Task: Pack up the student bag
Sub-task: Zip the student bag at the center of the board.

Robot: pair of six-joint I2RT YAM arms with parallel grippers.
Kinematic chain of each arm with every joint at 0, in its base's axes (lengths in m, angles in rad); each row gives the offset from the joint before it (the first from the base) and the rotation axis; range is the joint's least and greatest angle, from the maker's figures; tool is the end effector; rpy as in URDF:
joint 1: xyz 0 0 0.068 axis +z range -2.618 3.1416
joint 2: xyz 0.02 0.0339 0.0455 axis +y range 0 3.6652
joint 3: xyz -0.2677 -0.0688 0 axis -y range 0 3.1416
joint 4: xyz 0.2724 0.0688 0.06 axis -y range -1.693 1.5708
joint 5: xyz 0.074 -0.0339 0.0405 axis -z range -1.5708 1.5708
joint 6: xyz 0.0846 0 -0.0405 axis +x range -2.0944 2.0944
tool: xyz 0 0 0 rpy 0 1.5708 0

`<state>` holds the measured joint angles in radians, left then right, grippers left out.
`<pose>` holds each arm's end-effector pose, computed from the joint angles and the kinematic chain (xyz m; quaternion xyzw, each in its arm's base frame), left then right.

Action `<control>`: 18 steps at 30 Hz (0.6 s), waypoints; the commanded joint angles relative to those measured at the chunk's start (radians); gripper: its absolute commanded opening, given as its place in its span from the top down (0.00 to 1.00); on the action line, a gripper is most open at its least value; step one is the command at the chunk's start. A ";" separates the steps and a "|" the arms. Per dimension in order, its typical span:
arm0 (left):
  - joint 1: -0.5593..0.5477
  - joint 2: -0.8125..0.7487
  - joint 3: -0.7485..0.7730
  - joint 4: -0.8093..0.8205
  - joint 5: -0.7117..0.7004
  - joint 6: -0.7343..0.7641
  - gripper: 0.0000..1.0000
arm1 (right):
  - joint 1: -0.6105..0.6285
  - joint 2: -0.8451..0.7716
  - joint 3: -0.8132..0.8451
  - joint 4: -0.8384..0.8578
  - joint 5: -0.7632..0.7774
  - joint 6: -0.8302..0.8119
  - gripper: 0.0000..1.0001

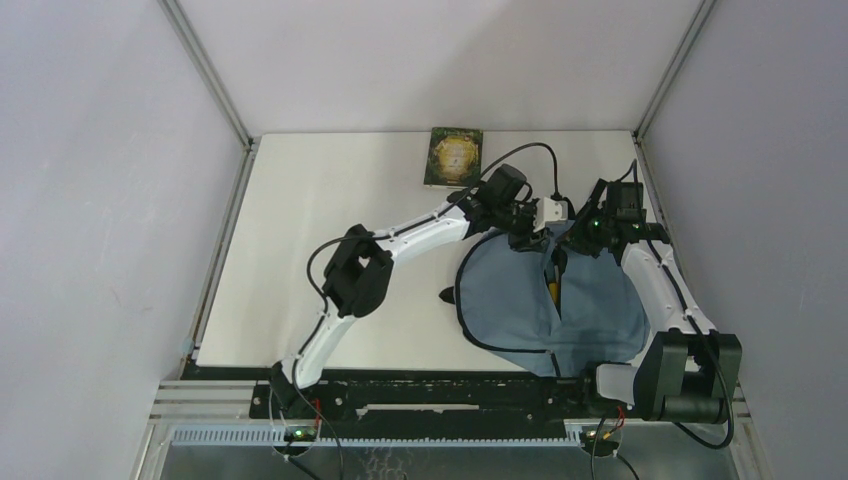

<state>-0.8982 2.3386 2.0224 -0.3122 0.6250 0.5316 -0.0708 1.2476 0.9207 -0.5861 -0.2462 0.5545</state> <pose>0.3344 -0.4993 0.1946 0.6612 0.5488 -0.3481 0.3748 0.3083 -0.0012 0.2132 0.2512 0.9059 0.1896 0.2834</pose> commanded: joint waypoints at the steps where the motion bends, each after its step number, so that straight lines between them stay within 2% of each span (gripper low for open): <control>1: 0.002 0.014 0.120 -0.071 0.045 -0.005 0.55 | -0.004 -0.042 0.001 0.000 -0.012 -0.006 1.00; 9: 0.000 0.065 0.209 -0.078 0.047 -0.098 0.57 | -0.004 -0.039 0.001 0.005 -0.022 -0.003 1.00; 16: -0.004 0.074 0.209 -0.096 0.030 -0.243 0.56 | -0.004 -0.043 0.001 0.001 -0.027 0.000 1.00; 18: -0.007 0.079 0.202 -0.078 0.027 -0.267 0.59 | -0.003 -0.041 0.001 0.002 -0.029 0.003 1.00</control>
<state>-0.8982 2.4088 2.1693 -0.4068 0.6327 0.3622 -0.0727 1.2419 0.9207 -0.5964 -0.2497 0.5552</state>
